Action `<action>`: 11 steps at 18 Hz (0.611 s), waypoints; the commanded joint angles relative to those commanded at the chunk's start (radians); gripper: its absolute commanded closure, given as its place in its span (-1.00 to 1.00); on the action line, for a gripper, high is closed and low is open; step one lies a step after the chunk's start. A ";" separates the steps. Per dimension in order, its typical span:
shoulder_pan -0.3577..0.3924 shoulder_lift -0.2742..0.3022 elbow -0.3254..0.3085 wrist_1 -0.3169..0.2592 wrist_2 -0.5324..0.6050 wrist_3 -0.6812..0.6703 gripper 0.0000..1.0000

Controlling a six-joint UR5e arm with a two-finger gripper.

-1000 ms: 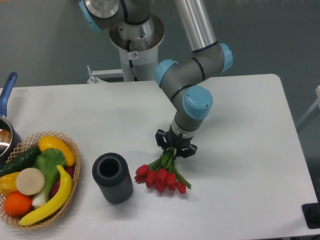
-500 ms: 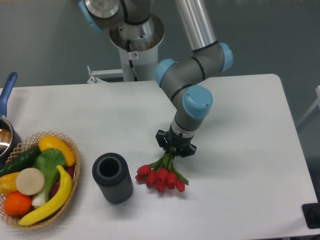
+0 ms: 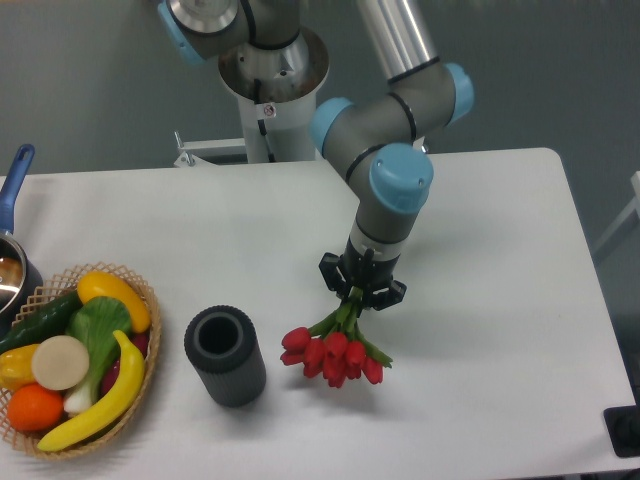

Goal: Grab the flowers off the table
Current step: 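Lift the gripped red tulip bundle up off the table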

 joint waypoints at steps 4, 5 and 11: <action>0.029 0.043 0.058 0.000 -0.034 -0.003 0.35; 0.047 0.055 0.069 0.000 -0.061 -0.006 0.35; 0.139 0.155 0.069 0.000 -0.306 -0.006 0.35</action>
